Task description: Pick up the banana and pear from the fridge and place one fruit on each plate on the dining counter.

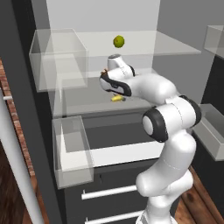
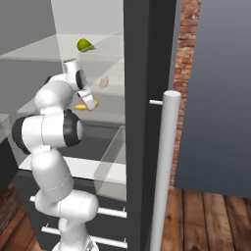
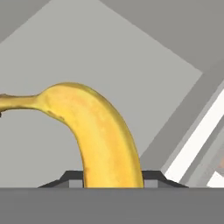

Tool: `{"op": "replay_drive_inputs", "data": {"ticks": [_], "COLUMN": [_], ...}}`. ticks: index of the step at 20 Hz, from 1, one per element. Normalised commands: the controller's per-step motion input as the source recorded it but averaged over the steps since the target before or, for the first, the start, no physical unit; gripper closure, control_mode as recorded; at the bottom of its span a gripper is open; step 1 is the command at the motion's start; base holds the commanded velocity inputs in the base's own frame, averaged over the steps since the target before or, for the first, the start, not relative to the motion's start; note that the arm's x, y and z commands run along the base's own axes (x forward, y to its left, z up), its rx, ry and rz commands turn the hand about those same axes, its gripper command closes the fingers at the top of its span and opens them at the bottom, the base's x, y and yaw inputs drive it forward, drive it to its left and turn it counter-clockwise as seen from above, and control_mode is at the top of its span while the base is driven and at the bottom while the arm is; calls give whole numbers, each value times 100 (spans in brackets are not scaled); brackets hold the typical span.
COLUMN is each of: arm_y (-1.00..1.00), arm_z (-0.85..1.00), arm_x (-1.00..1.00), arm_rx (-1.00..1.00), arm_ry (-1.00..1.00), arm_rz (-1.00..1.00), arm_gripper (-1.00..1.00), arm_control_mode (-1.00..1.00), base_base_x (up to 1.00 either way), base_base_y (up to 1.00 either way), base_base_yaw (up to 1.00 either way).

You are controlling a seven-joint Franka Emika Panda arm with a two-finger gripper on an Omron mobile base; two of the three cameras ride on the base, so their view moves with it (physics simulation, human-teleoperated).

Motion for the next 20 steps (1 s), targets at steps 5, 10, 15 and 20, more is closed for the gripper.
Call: {"op": "replay_drive_inputs", "data": {"ticks": [5, 10, 15, 20], "arm_y": [-26, -15, -24, -30], "arm_z": [0, 38, 56, 25], "arm_x": [-100, -100, -100, -100], "arm_rx": [4, 0, 0, 0], "arm_ry": [-18, -27, -13, 0], "arm_rz": [-13, 0, 0, -3], "arm_gripper": [100, 100, 100, 100], "arm_control_mode": [-100, -100, -100, -100], "base_base_x": [0, 0, 0, 0], "base_base_y": [0, 0, 0, 0], "base_base_yaw": [0, 0, 0, 0]}}
